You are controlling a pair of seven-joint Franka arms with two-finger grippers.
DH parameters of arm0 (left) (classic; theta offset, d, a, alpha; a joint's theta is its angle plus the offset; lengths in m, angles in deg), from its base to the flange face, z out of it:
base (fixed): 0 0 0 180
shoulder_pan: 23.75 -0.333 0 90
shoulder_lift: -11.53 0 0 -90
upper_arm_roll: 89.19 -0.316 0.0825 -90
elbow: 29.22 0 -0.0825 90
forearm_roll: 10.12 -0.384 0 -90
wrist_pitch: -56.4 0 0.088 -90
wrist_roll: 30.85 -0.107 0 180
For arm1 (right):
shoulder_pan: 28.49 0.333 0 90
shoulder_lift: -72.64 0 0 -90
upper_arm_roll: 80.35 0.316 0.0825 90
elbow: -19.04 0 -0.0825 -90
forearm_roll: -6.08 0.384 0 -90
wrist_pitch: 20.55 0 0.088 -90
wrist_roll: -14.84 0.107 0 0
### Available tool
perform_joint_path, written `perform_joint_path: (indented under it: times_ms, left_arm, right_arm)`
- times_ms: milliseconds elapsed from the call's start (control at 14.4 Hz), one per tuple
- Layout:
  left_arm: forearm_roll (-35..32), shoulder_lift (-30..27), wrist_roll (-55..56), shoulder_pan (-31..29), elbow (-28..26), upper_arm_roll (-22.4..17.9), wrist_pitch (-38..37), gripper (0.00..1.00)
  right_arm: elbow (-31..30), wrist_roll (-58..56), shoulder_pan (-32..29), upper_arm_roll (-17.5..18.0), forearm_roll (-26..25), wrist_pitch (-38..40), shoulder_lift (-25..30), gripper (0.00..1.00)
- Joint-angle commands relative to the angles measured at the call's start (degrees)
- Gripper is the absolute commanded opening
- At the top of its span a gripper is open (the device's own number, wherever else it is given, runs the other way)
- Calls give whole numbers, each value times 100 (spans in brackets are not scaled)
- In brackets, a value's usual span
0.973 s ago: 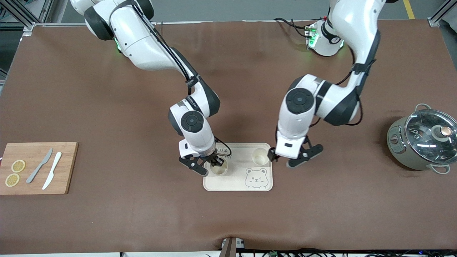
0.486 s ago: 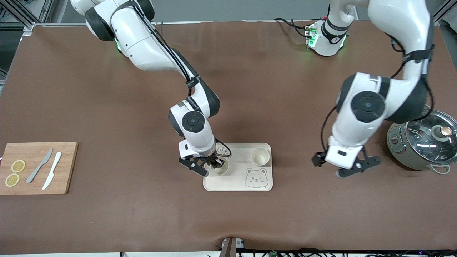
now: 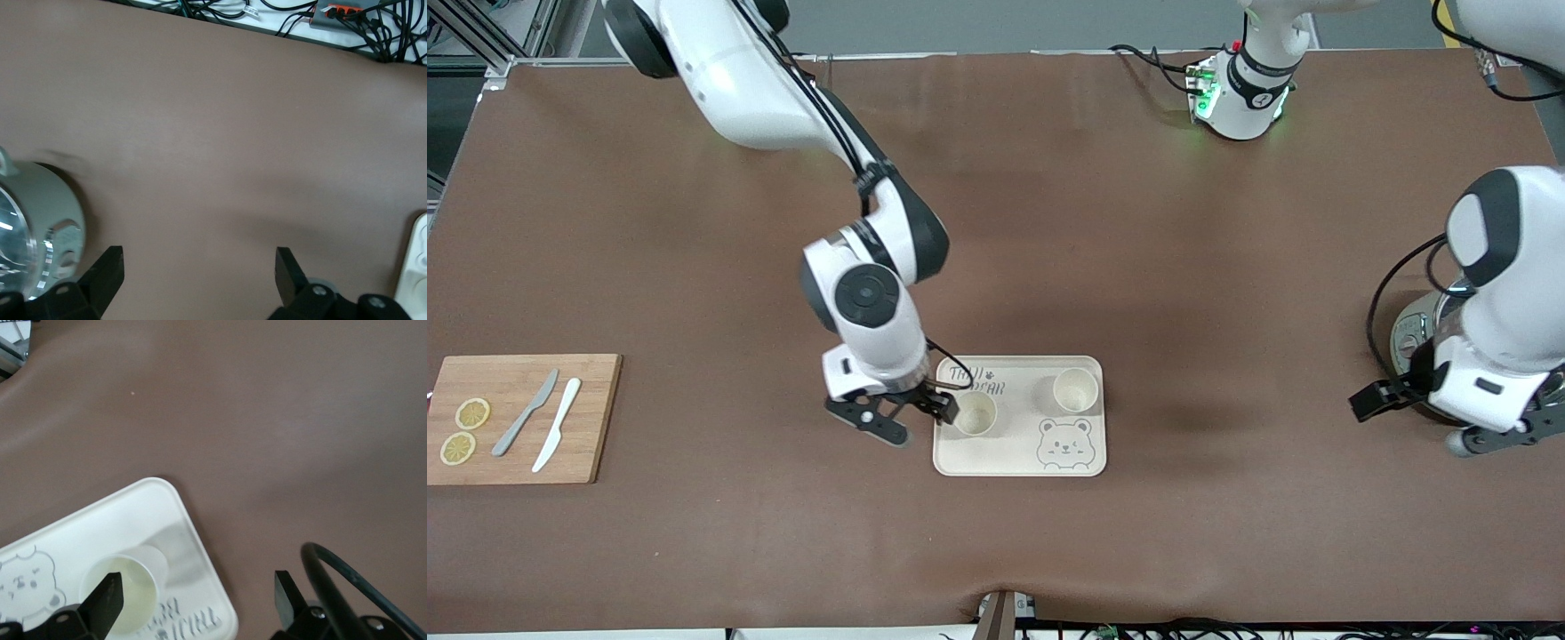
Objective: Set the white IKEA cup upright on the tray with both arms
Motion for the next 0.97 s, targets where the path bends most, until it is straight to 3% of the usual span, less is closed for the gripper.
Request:
perform_joint_path:
  times_ms: [0, 208, 417, 625, 764, 903]
  left_arm:
    - [101, -124, -389, -165, -32, 72, -137, 100]
    - [556, -221, -311, -156, -15, 55, -242, 100]
    - [664, -413, -302, -139, 64, 72, -461, 100]
    - [593, -642, -355, -33, 65, 221, -637, 100]
    - [619, -748, -346, 80, 73, 257, -646, 100]
    - [593, -862, -372, 212, 117, 117, -1004, 100]
  right_arm:
    - [-498, -933, -467, 112, 432, 1244, 1415, 100]
    - [-551, -2277, -1178, 103, 601, 2755, 2620, 100]
    - [-586, -3141, -1750, 68, 488, 3707, 3474, 100]
    - [-604, -4317, -2506, 77, 329, 3876, 3889, 100]
    - [-604, -4426, -2639, 85, 32, 3571, 3811, 100]
    - [-979, -4662, -2780, 85, 30, 3062, 3591, 100]
